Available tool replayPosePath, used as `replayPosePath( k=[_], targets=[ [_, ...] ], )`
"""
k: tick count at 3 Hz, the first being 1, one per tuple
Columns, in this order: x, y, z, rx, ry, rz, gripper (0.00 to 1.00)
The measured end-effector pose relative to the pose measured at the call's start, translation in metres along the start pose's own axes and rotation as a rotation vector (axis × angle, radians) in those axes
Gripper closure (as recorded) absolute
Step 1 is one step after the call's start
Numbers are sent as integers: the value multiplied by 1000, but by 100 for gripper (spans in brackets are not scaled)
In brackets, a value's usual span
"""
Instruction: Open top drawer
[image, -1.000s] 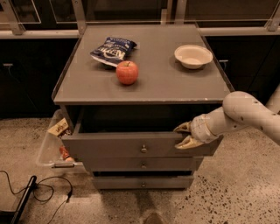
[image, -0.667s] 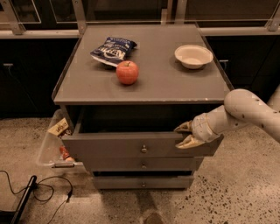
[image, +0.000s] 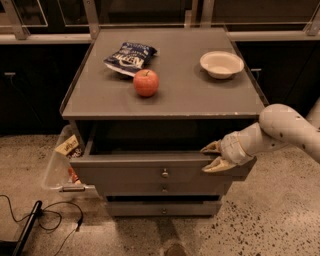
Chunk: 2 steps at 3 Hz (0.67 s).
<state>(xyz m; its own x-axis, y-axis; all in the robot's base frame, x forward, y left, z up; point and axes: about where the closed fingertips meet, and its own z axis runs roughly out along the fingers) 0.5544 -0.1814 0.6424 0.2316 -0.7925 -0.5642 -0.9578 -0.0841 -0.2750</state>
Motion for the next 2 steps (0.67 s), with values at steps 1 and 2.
replayPosePath(
  k=[1,2],
  targets=[
    [0,1,0,0,0,0,100],
    [0,14,-1,-2,-8,0,100]
  ],
)
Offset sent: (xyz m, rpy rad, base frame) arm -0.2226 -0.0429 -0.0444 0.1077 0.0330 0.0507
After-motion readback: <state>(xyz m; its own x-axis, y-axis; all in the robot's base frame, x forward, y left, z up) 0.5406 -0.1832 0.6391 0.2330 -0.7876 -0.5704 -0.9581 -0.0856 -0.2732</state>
